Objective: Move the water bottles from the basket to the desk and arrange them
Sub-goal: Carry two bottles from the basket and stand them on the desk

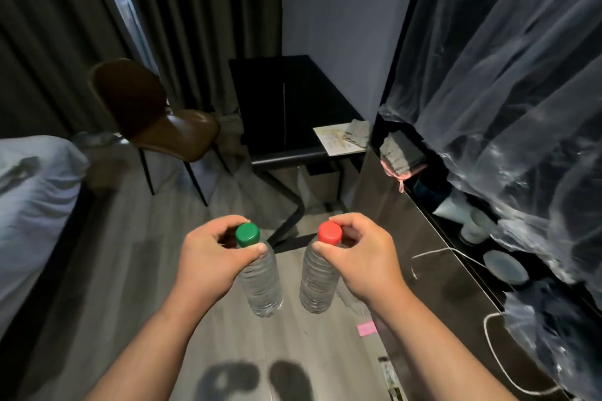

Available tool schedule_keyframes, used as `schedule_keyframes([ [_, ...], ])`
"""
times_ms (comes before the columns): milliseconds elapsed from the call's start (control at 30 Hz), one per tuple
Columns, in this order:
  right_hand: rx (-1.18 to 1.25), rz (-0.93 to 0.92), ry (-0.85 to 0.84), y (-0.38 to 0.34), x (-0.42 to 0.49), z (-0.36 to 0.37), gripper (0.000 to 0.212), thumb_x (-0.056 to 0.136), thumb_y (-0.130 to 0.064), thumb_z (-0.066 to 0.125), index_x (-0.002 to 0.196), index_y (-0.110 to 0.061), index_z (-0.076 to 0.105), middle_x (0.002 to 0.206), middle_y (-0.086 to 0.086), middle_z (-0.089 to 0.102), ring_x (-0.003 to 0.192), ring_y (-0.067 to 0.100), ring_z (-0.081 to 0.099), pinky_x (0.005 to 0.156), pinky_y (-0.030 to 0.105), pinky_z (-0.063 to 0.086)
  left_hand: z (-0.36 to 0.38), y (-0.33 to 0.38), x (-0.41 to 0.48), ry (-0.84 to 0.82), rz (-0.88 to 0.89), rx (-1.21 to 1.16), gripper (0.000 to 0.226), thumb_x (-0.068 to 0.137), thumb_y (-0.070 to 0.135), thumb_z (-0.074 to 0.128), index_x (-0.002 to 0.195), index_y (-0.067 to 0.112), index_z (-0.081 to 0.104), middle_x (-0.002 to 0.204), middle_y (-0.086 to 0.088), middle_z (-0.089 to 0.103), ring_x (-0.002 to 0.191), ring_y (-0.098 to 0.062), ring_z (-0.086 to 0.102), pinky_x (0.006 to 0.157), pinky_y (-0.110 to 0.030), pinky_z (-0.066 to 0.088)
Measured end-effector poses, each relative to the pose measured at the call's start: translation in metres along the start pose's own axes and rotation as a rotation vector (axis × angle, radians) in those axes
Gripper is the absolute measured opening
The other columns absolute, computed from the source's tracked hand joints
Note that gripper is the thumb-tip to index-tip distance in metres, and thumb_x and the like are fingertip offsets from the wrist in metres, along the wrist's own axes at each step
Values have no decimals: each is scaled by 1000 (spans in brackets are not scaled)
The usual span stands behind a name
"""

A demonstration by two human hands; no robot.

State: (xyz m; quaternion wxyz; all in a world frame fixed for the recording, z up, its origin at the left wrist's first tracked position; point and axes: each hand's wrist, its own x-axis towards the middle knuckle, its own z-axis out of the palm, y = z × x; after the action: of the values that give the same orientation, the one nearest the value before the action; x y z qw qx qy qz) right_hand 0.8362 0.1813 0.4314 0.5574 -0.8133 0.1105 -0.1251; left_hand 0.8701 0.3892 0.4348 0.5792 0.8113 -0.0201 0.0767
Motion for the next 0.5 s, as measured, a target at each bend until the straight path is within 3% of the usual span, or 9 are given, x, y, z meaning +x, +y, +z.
schedule_keyframes([
  [333, -43, 14, -75, -24, 97, 86, 30, 65, -19, 85, 85, -33, 68, 88, -14, 71, 89, 1, 66, 84, 29, 56, -38, -32, 111, 39, -65, -45, 33, 58, 1, 87, 74, 26, 71, 73, 9, 70, 59, 1, 57, 57, -9, 46],
  [400, -44, 41, -81, -30, 119, 112, 30, 65, -22, 84, 85, -36, 67, 89, -14, 71, 85, 4, 66, 75, 31, 57, -52, -43, 142, 27, -79, -57, 31, 59, 2, 87, 77, 23, 72, 66, 11, 68, 55, 1, 55, 54, -11, 46],
  [500, -44, 44, -70, -45, 153, 149, 31, 66, -23, 84, 84, -39, 65, 89, -14, 71, 75, 5, 65, 65, 25, 51, -73, -55, 191, 4, -79, -66, 30, 60, 3, 87, 76, 24, 72, 60, 11, 64, 53, 0, 51, 52, -15, 46],
])
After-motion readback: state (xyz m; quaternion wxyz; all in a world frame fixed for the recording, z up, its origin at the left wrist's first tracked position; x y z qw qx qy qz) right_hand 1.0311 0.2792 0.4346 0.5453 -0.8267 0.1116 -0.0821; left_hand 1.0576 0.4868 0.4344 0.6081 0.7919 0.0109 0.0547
